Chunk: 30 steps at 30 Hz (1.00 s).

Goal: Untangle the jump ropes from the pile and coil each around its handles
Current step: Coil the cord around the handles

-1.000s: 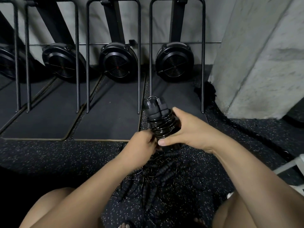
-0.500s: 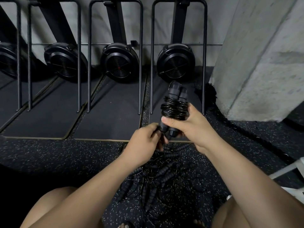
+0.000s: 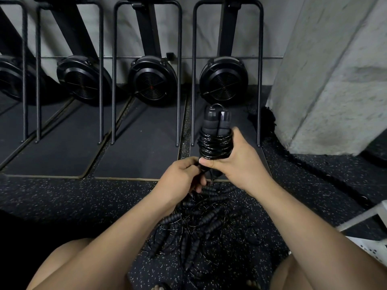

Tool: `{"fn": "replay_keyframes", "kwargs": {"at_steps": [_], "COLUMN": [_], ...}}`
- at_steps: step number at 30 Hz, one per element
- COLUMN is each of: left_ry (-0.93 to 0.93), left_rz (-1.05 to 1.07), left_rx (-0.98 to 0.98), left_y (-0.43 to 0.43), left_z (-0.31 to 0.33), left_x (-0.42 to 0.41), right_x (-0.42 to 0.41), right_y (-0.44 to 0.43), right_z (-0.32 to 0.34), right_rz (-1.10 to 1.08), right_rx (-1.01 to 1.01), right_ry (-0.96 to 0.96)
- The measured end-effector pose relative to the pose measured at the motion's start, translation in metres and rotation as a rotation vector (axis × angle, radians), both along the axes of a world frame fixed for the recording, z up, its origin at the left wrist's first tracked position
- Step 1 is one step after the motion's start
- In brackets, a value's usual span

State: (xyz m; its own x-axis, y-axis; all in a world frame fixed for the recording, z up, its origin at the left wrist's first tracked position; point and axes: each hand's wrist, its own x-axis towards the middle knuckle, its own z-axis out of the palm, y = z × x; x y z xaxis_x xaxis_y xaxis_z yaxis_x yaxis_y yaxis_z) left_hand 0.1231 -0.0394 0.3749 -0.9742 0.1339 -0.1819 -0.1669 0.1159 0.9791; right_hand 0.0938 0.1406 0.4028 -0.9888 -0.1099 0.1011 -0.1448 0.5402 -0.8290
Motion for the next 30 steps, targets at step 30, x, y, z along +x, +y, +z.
{"fn": "replay_keyframes", "kwargs": {"at_steps": [30], "left_ry": [0.115], "left_rz": [0.202], "left_rx": [0.29], "left_y": [-0.028], "left_z": [-0.002], "left_x": [-0.008], "right_x": [0.002], "right_y": [-0.011], "right_z": [-0.012], "right_rz": [0.154], "right_rx": [0.088], "right_ry": [-0.07]}}
